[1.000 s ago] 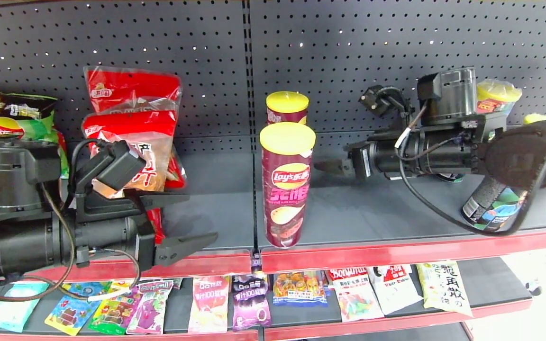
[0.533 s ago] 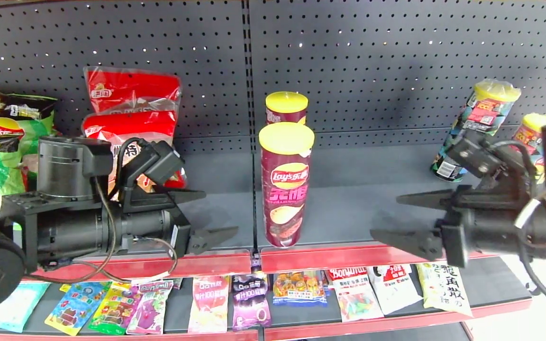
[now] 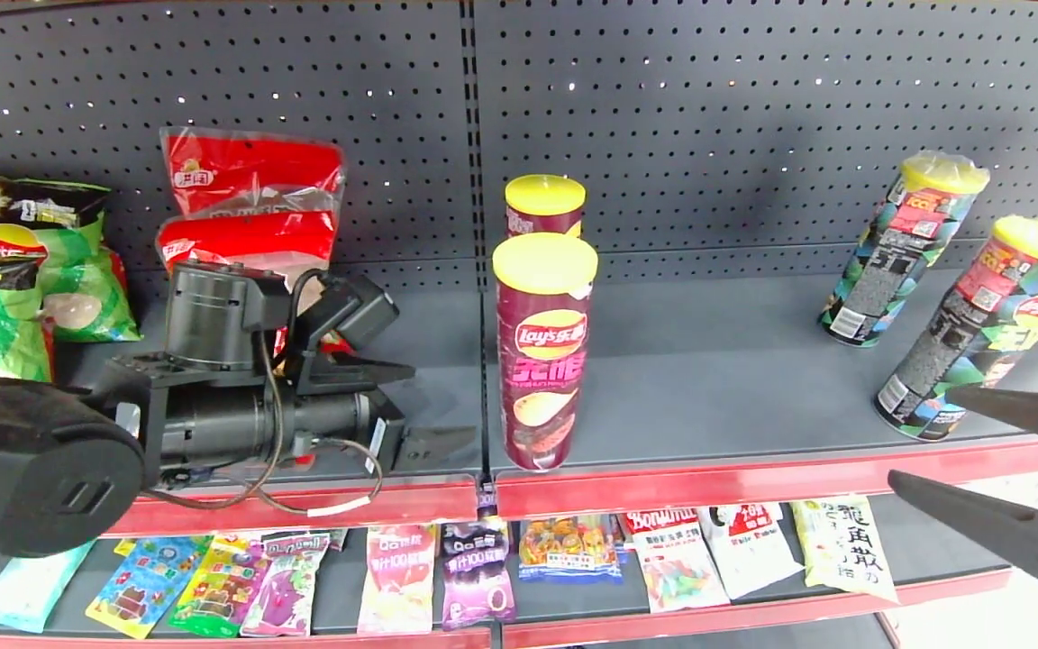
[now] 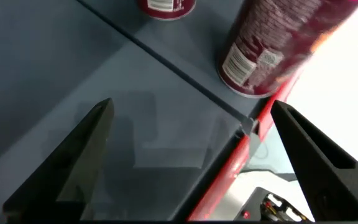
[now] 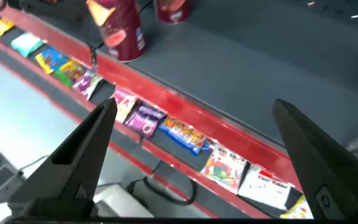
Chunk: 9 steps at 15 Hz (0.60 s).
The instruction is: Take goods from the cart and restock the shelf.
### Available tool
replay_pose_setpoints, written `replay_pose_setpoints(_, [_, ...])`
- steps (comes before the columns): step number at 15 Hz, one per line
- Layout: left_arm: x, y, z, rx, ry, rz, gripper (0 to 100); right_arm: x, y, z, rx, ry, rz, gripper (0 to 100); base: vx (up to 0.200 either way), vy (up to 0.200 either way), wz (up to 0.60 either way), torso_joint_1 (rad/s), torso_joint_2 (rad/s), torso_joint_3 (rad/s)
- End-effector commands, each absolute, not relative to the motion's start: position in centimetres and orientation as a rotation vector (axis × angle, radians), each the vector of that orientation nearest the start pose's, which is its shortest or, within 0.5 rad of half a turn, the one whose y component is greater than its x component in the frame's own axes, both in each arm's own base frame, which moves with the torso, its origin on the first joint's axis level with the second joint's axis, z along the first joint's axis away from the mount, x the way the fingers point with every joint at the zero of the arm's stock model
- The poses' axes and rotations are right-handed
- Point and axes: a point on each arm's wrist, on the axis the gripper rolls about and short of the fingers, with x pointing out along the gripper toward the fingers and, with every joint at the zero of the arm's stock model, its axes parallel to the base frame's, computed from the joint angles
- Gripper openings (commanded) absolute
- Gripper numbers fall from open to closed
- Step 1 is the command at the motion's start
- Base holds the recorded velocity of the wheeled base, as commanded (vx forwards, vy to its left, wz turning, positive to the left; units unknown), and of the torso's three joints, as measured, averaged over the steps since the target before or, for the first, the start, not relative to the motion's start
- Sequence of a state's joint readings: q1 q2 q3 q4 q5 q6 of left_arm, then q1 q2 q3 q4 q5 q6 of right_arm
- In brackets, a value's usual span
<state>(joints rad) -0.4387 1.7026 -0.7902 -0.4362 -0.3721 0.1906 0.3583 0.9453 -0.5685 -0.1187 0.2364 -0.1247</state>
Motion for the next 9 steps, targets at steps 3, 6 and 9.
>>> replay_pose_setpoints(3, [27.9, -14.3, 15.2, 0.198, 0.426, -0.845, 100, 9.5, 3.8, 22.8, -0.097, 0.186, 0.573, 100, 0.000, 0.000, 0.00, 0.000, 0.00, 0.000])
replay_pose_setpoints(6, [28.2, -14.5, 15.2, 0.198, 0.424, -0.845, 100, 9.4, 3.8, 22.9, -0.092, 0.179, 0.572, 100, 0.000, 0.000, 0.00, 0.000, 0.00, 0.000])
replay_pose_setpoints(9, [28.5, -15.1, 15.2, 0.199, 0.418, -0.857, 100, 9.4, 3.8, 22.7, -0.092, 0.186, 0.573, 100, 0.000, 0.000, 0.00, 0.000, 0.00, 0.000])
